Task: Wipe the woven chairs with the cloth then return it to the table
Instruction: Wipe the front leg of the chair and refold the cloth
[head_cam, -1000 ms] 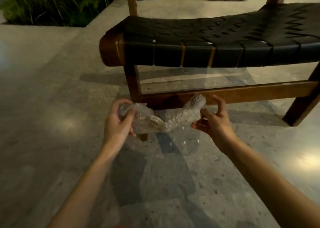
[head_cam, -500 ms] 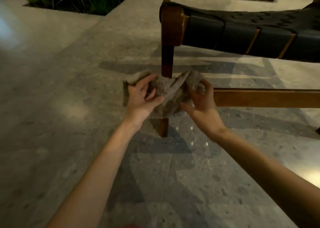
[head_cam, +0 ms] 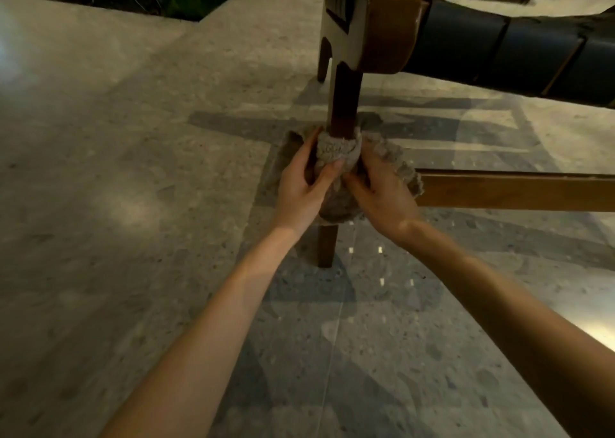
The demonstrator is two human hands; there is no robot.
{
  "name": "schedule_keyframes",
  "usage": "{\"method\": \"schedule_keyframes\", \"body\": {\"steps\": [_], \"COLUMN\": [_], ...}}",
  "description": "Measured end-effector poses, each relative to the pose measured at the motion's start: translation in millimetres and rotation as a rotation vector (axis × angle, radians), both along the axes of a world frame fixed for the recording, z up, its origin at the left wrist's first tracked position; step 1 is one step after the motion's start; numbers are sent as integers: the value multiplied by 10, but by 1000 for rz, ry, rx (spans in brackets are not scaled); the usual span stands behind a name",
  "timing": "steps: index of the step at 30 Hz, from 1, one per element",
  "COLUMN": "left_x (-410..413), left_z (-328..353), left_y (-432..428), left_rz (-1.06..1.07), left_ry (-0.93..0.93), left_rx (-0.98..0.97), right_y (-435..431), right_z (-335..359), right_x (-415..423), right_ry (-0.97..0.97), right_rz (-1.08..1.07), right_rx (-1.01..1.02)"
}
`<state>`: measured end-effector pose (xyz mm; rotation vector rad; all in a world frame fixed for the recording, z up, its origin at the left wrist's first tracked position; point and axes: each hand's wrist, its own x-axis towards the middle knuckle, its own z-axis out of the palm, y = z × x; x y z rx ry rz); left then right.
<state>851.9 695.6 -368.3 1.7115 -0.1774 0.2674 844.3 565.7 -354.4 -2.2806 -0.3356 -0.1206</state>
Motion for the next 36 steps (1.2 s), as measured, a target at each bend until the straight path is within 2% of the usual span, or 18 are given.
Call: {"method": "schedule_keyframes", "body": {"steps": [3,8,17,21,27,32,36], "left_x": [96,268,257,129,-142,-321,-437], "left_z": [158,402,337,-4,-684,-1022,-1205], "left_y": [-30,-28,-67,-63,-28,22,58], "left_rz": [14,29,-57,-36,1,-47,-20], "left_ry": [-79,-188,-112,-68,50,219,306], "left_rx": [-14,36,-56,-45,30,61,195], "right_y": [26,99,153,134,66,33,40], "right_z": [173,395,317,113,-439,-838,-1037], "right_x": [-3,135,145,-57,-451,-551,-478], "right_ry": [19,-92,-245,-288,-330,-167,187], "right_rz": [12,-1,-107,-179,-124,-127,-135], "right_rx": [190,268,189,133,-51,-127,-89]}}
